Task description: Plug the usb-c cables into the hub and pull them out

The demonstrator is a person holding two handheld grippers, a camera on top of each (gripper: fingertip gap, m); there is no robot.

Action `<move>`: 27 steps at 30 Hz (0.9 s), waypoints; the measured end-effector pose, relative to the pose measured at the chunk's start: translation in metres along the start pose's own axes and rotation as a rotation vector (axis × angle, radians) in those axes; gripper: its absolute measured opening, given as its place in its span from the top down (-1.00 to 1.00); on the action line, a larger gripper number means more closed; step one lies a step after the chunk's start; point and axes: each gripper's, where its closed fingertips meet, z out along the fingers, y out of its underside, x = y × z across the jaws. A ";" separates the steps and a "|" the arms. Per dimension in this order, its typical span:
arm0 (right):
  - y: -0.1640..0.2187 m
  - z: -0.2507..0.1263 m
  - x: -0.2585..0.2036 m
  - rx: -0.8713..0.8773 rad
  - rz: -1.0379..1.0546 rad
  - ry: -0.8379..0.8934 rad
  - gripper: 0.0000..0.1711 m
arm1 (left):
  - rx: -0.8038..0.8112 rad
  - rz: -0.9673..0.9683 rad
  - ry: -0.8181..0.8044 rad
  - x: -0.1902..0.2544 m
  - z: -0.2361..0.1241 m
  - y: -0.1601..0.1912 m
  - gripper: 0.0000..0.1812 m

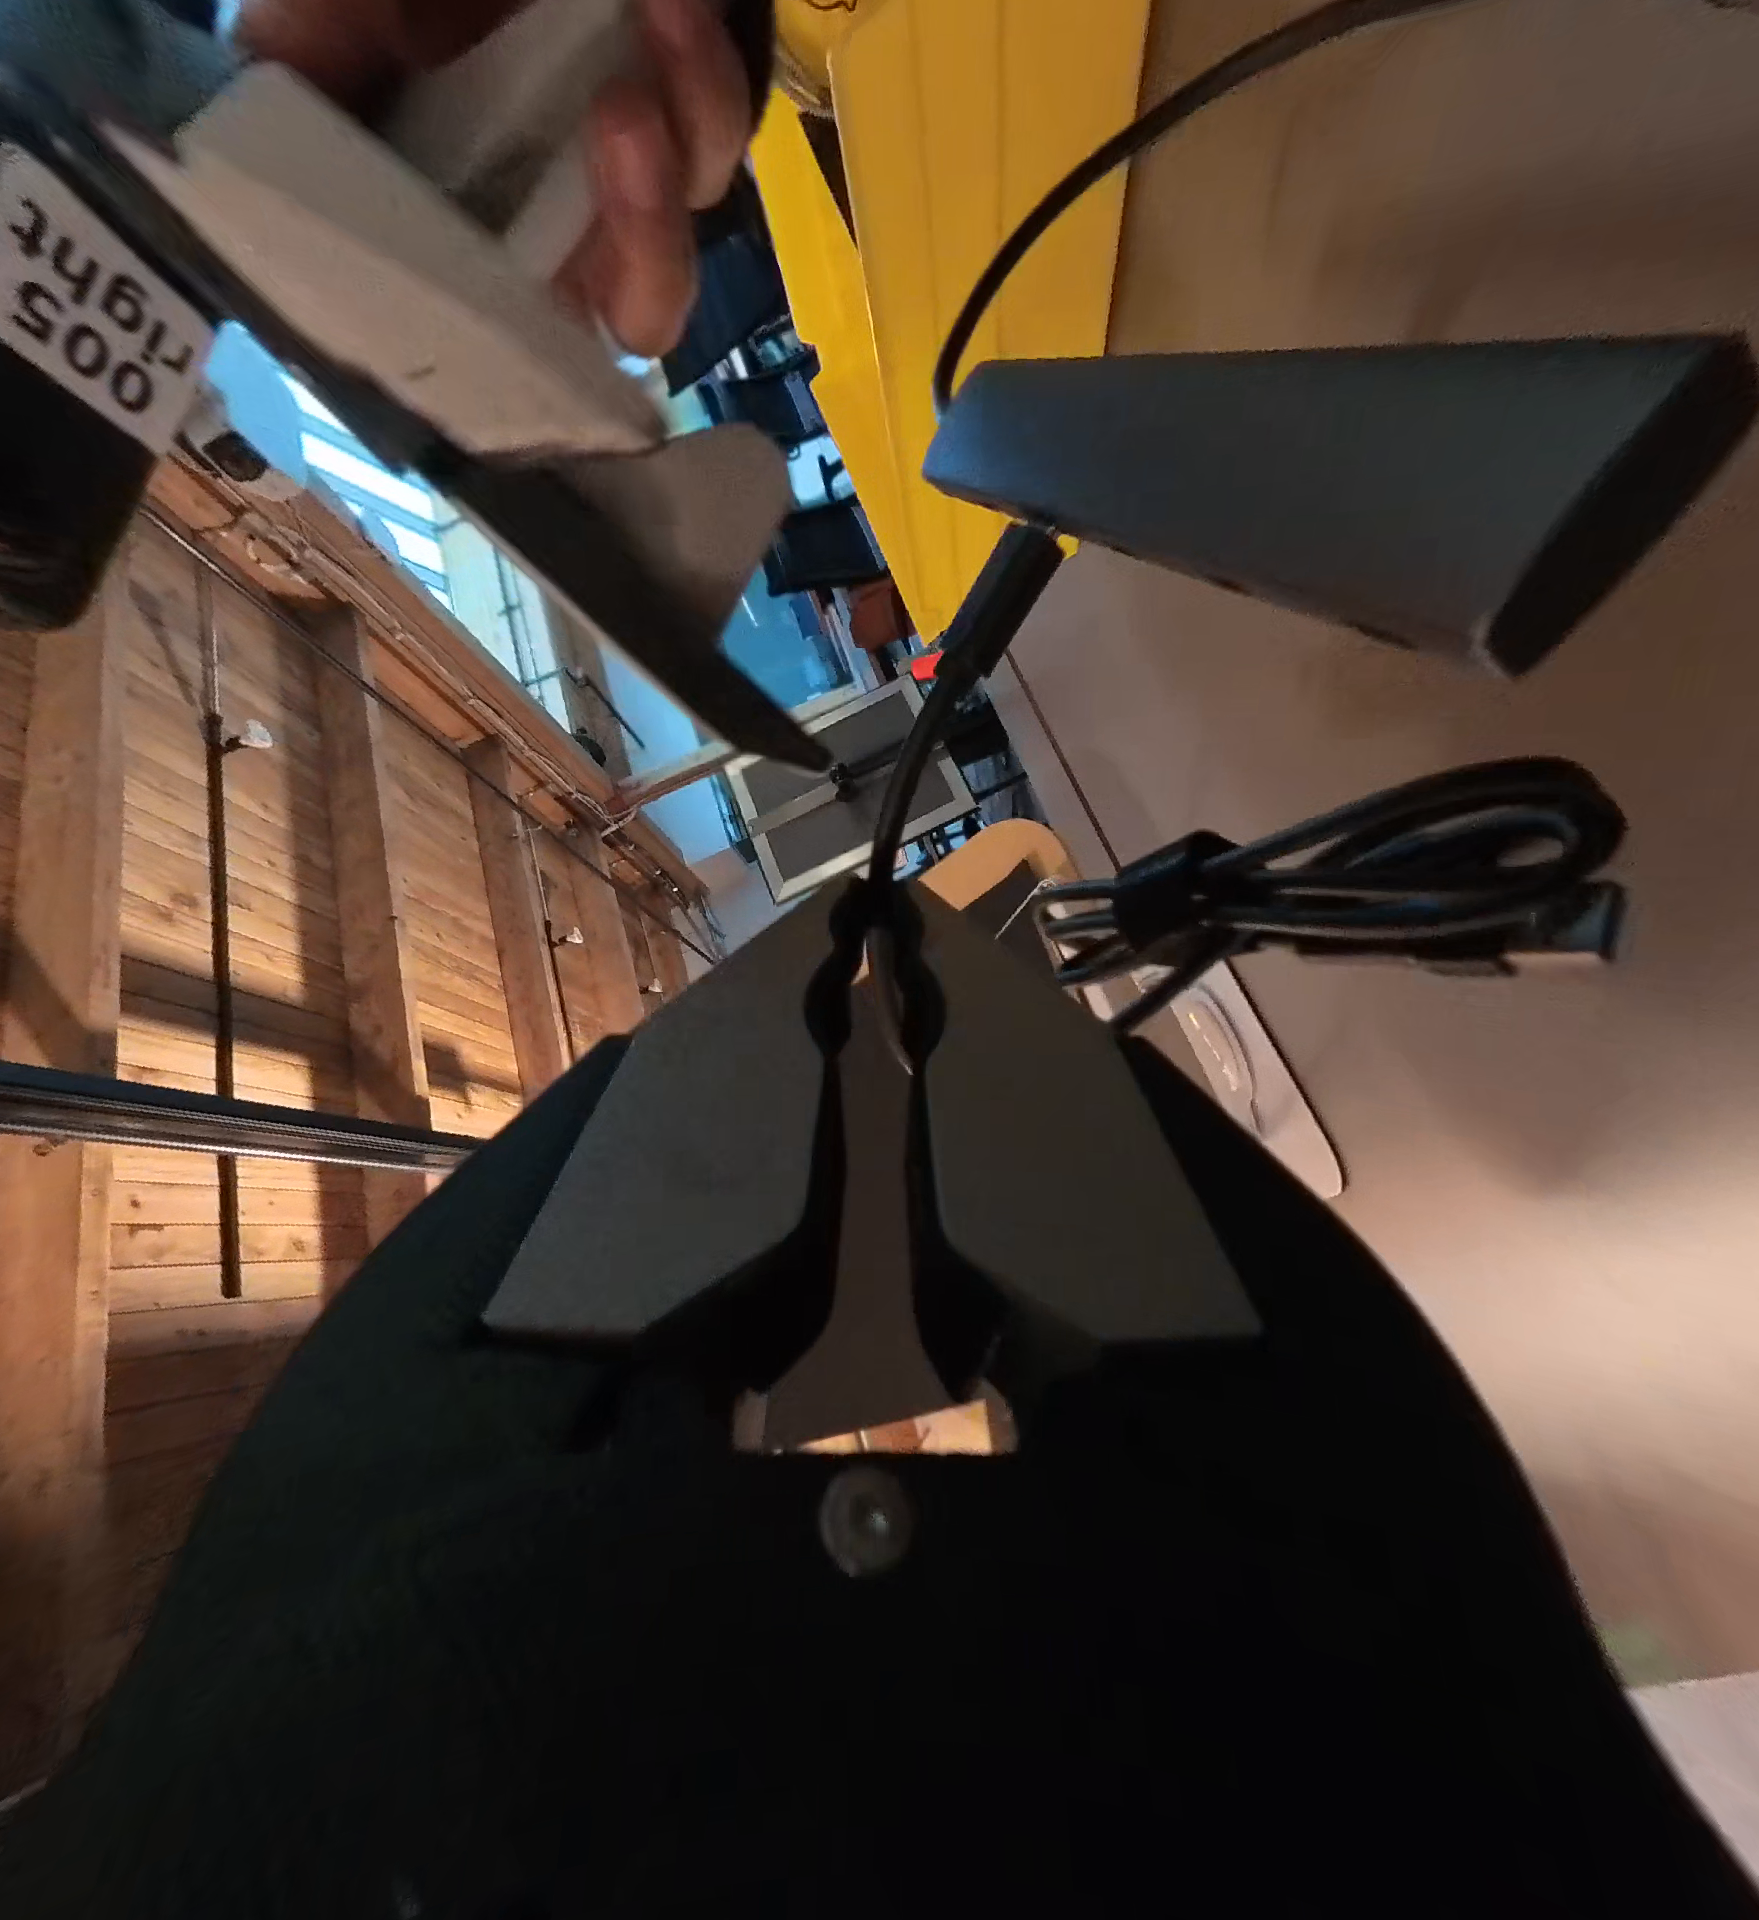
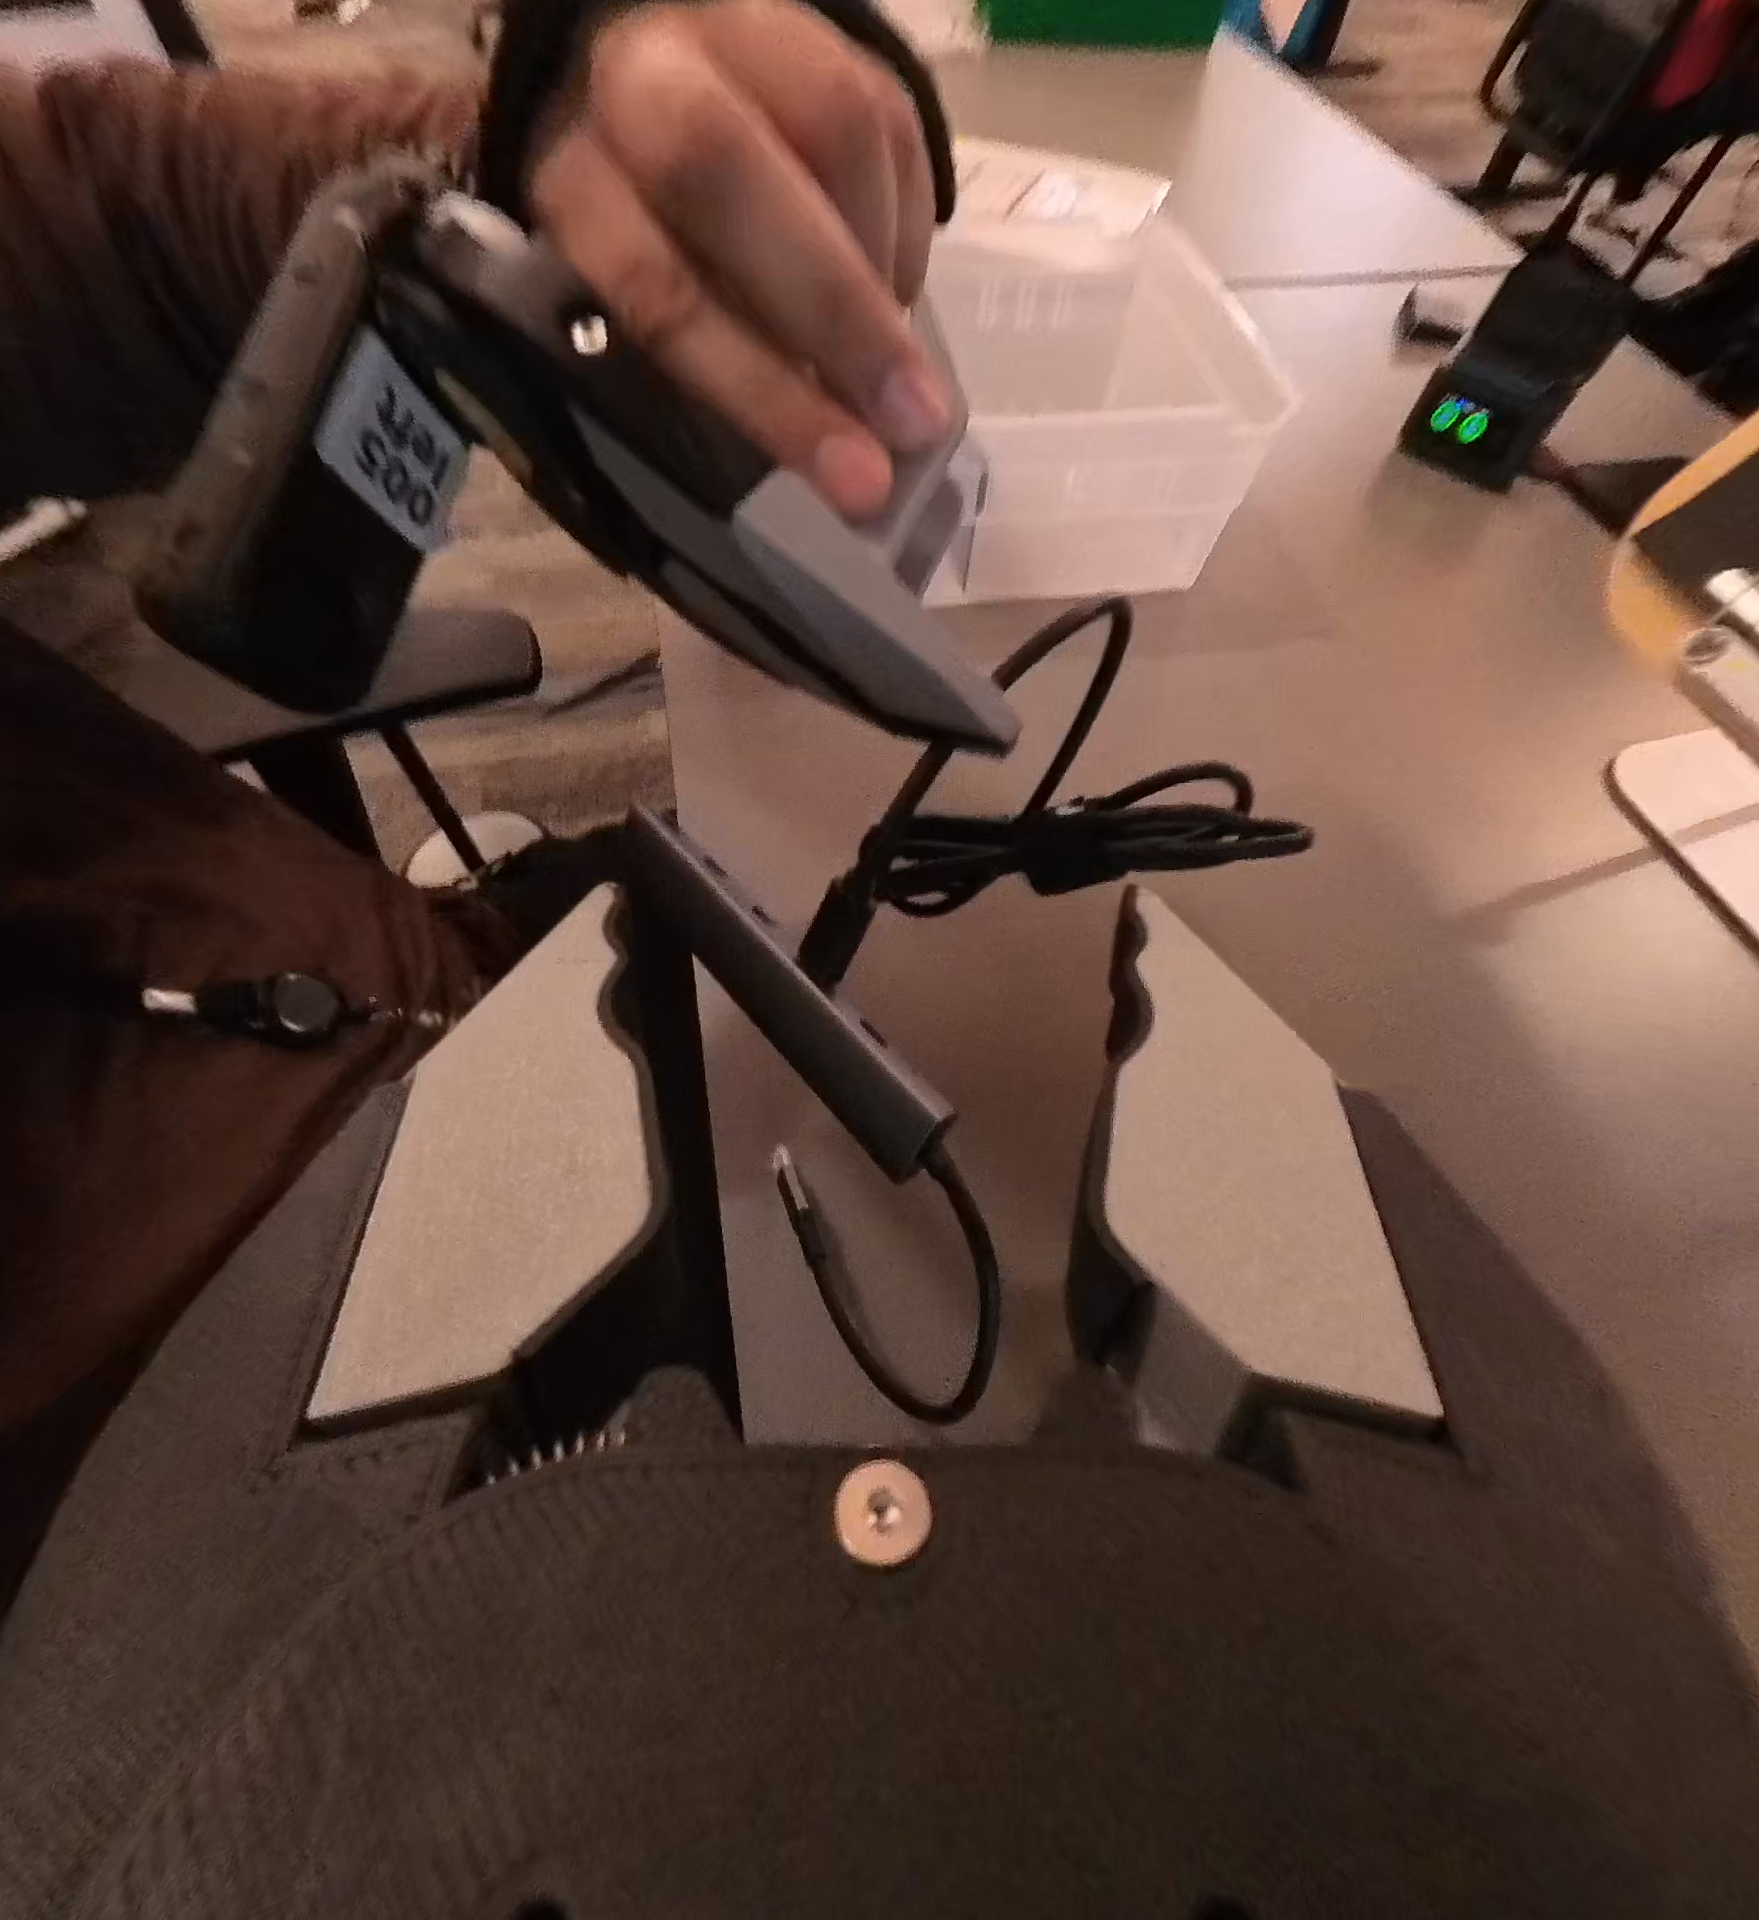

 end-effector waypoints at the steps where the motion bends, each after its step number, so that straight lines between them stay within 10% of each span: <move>1: 0.005 0.005 -0.001 -0.027 -0.011 -0.008 -0.03 | 0.002 -0.009 -0.009 -0.001 -0.002 0.001 0.99; 6: 0.017 0.024 -0.011 -0.100 -0.062 -0.070 0.05 | 0.005 0.025 -0.052 -0.007 -0.010 0.003 0.98; 11: 0.040 0.034 -0.020 -0.203 -0.057 -0.164 0.72 | -0.003 0.089 -0.085 -0.016 -0.012 0.008 0.98; 16: 0.034 0.046 -0.022 -0.160 -0.006 -0.237 0.89 | -0.033 0.025 -0.057 -0.015 -0.009 0.016 0.97; 27: 0.045 0.043 0.036 -0.155 0.141 -0.029 0.92 | -0.067 -1.117 0.186 0.024 -0.037 0.075 0.47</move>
